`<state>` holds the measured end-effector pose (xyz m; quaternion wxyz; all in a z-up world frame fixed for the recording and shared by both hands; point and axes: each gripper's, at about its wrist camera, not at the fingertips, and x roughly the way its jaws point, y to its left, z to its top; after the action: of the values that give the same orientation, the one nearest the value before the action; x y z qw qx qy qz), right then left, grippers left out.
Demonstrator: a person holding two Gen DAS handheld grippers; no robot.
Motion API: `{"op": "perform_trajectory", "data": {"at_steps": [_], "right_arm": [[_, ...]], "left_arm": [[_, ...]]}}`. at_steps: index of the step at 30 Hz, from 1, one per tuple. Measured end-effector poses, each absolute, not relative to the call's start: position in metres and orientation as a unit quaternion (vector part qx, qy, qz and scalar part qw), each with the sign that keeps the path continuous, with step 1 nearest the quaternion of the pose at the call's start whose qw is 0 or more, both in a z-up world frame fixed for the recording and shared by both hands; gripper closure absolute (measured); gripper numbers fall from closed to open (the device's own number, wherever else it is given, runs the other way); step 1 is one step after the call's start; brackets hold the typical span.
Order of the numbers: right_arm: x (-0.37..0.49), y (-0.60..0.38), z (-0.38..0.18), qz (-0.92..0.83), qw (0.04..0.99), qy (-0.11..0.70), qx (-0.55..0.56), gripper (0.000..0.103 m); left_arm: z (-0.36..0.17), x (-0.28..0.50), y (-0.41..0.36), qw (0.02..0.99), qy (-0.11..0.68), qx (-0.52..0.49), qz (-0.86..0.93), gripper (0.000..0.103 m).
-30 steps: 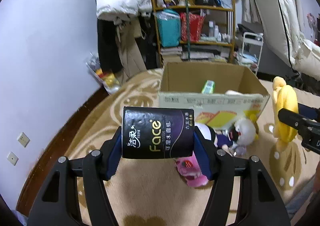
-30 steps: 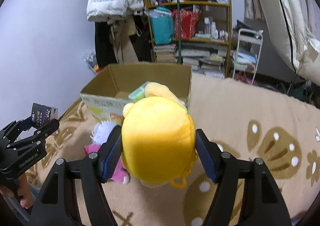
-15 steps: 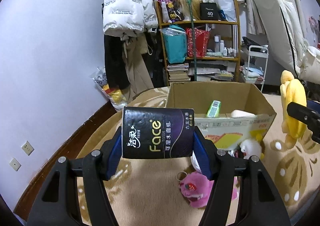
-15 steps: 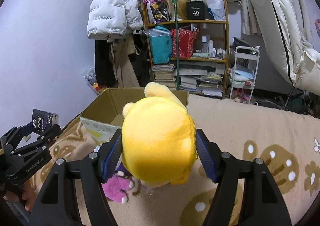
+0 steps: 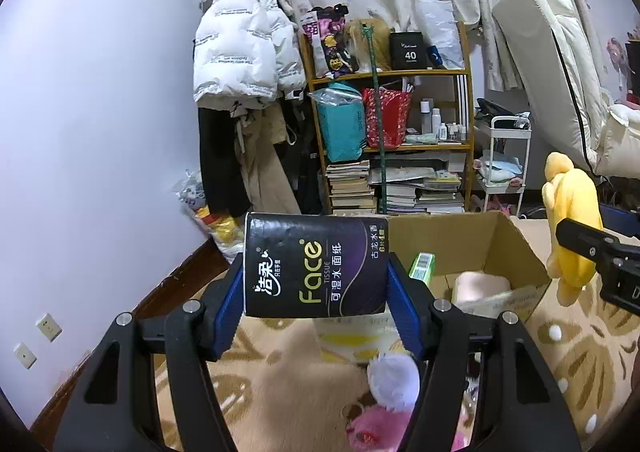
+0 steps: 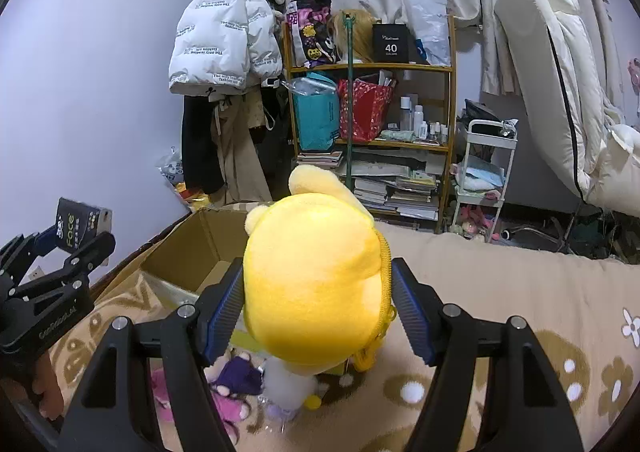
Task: Organize soft objects
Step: 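Carry both items over the box and release them inside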
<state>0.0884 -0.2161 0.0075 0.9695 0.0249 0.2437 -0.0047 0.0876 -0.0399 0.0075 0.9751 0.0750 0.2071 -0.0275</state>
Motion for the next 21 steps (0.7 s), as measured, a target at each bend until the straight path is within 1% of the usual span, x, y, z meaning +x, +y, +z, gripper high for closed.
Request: {"op": "perform_trajectory", "data": {"at_steps": [9,16,21], "right_arm": [[0.111,-0.219,0.005,0.004,0.968,0.251,0.024,0.029],[0.133,-0.22,-0.007,0.01,0.964,0.263,0.047,0.029],[0.142,-0.219,-0.016,0.019,0.962,0.268,0.048,0.029]], "left_arm": [[0.009,0.12,-0.052,0.974,0.206,0.084,-0.045,0.039],[0.001,0.141,-0.055,0.967,0.239,0.062,-0.063,0.039],[-0.011,0.153,-0.057,0.96,0.265,0.065,-0.071,0.038]]}}
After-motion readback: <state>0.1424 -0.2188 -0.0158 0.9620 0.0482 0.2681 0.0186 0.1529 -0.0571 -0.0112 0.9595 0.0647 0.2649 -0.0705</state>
